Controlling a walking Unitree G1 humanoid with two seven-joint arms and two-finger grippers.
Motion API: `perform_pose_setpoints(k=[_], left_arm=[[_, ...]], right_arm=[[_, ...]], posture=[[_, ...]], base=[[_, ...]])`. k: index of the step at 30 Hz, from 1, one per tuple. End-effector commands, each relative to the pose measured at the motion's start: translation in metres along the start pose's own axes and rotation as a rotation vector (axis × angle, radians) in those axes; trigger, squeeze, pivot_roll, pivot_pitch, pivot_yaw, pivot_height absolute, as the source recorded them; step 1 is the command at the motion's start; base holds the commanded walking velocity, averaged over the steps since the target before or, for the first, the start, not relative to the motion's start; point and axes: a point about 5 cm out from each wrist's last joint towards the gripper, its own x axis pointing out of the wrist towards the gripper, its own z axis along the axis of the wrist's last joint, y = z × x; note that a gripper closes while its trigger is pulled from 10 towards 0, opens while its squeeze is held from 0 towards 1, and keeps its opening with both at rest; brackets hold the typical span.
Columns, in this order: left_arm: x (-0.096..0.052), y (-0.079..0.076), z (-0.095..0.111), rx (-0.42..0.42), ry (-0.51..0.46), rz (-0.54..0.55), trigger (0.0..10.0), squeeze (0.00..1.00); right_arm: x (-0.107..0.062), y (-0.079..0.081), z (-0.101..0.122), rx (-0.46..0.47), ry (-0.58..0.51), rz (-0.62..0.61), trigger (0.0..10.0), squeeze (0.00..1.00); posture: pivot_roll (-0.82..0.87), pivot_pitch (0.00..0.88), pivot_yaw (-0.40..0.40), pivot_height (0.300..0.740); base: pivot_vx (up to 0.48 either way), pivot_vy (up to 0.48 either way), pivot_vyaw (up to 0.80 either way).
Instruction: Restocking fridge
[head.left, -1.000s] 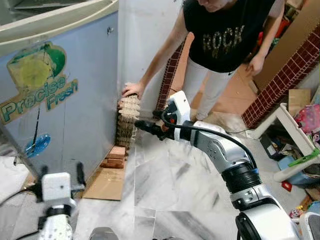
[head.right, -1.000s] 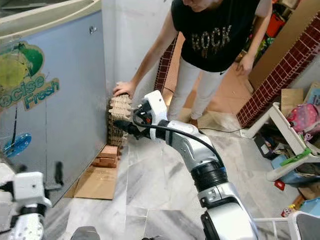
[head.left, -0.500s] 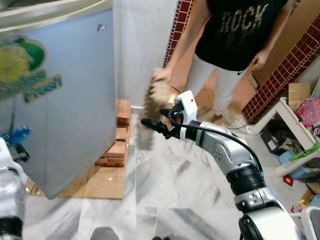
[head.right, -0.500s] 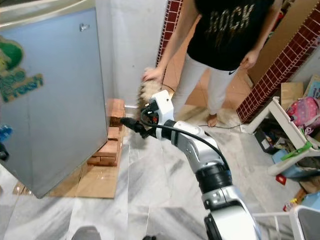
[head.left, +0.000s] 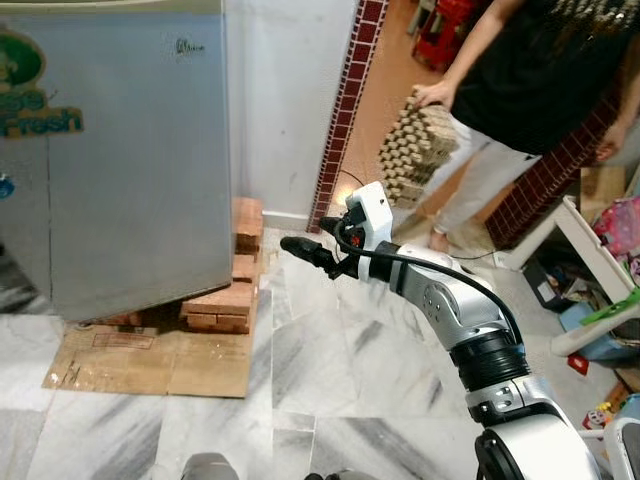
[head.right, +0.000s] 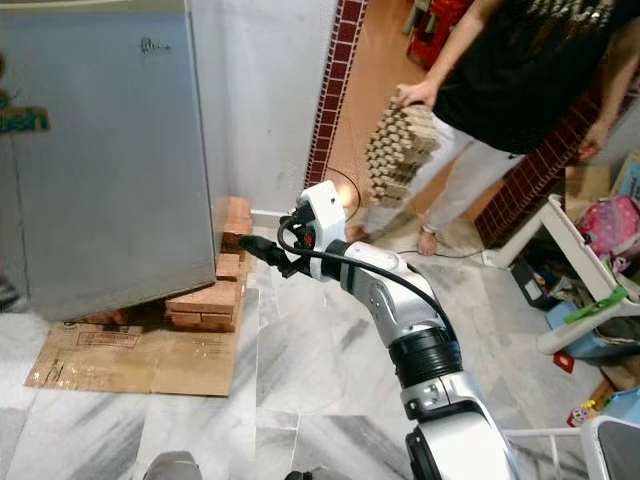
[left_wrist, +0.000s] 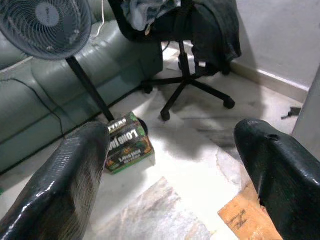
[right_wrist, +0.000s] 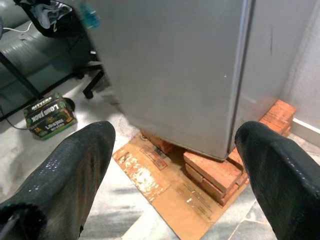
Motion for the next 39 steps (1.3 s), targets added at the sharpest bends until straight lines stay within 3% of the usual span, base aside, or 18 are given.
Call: perform_pose_setpoints(k=[1,8,10,11,12,13,15,16,20,24,26,29,33,35,37,39], left_arm=[[0.0,-0.004,0.0,-0.014,0.003,-0.01,10.0,0.0],[-0.002,-0.024,0.007,-0.039,-0.032,-0.066,10.0,0.0],[-0.008,-0.039,0.005,-0.059,-0.04,-0.114,10.0,0.0],[-0.019,-0.062,0.001,-0.071,-0.059,-0.187,10.0,0.0],[-0.019,-0.062,0.001,-0.071,-0.059,-0.187,10.0,0.0],[-0.03,-0.078,-0.002,-0.089,-0.073,-0.243,10.0,0.0],[-0.043,-0.095,-0.006,-0.118,-0.082,-0.303,10.0,0.0],[-0.062,-0.116,-0.009,-0.147,-0.093,-0.38,10.0,0.0],[-0.086,-0.138,-0.012,-0.156,-0.114,-0.478,10.0,0.0],[-0.126,-0.165,-0.02,-0.149,-0.109,-0.614,10.0,0.0],[-0.155,-0.179,-0.026,-0.116,-0.12,-0.735,10.0,0.0],[-0.168,-0.182,-0.027,-0.106,-0.137,-0.784,10.0,0.0],[-0.181,-0.189,-0.025,-0.101,-0.145,-0.865,10.0,0.0],[-0.185,-0.191,-0.023,-0.102,-0.15,-0.884,10.0,0.0],[-0.188,-0.191,-0.024,-0.102,-0.15,-0.898,10.0,0.0],[-0.198,-0.196,-0.024,-0.099,-0.145,-0.944,10.0,0.0]], right_arm=[[-0.002,-0.004,0.006,-0.017,-0.021,-0.014,10.0,0.0],[-0.004,-0.007,0.005,-0.02,-0.015,-0.023,10.0,0.0],[-0.005,-0.009,0.003,-0.019,-0.015,-0.04,10.0,0.0],[-0.006,-0.011,0.001,-0.022,-0.021,-0.061,10.0,0.0],[-0.006,-0.011,0.001,-0.022,-0.021,-0.061,10.0,0.0],[-0.007,-0.012,-0.001,-0.023,-0.027,-0.078,10.0,0.0],[-0.008,-0.013,-0.003,-0.023,-0.036,-0.101,10.0,0.0],[-0.011,-0.015,-0.006,-0.029,-0.054,-0.137,10.0,0.0],[-0.016,-0.016,-0.008,-0.026,-0.099,-0.193,10.0,0.0],[-0.027,-0.021,-0.016,-0.021,-0.177,-0.316,10.0,0.0],[-0.037,-0.024,-0.02,-0.095,-0.201,-0.421,10.0,0.0],[-0.045,-0.026,-0.024,-0.115,-0.23,-0.485,10.0,0.0],[-0.076,-0.037,-0.049,-0.178,-0.228,-0.72,10.0,0.0],[-0.085,-0.038,-0.058,-0.186,-0.218,-0.775,10.0,0.0],[-0.088,-0.039,-0.065,-0.185,-0.204,-0.796,10.0,0.0],[-0.1,-0.041,-0.087,-0.137,-0.167,-0.884,10.0,0.0]], posture=[[0.17,0.042,-0.142,0.74],[0.16,0.037,-0.138,0.74],[0.16,0.031,-0.135,0.74],[0.16,0.033,-0.122,0.74],[0.16,0.033,-0.122,0.74],[0.16,0.031,-0.113,0.74],[0.14,0.022,-0.097,0.74],[0.13,0.019,-0.087,0.74],[0.11,0.015,-0.065,0.74],[0.08,0.006,-0.017,0.74],[0.07,0.0,-0.008,0.74],[0.06,0.0,0.002,0.74],[0.04,0.0,0.009,0.74],[0.04,0.0,0.012,0.74],[0.03,0.0,0.013,0.74],[0.03,0.0,0.02,0.74]], base=[[0.0,0.0,0.0],[0.0,0.0,0.0],[0.0,0.0,0.0],[0.0,0.0,0.0],[0.0,0.0,0.0],[0.0,0.0,0.0],[0.0,0.0,0.0],[0.0,0.0,0.0],[0.0,0.0,0.0],[0.0,0.0,0.0],[0.0,0.0,0.0],[0.0,0.0,0.0],[0.0,0.0,0.0],[0.0,0.0,0.0],[0.0,0.0,0.0],[0.0,0.0,0.0]])
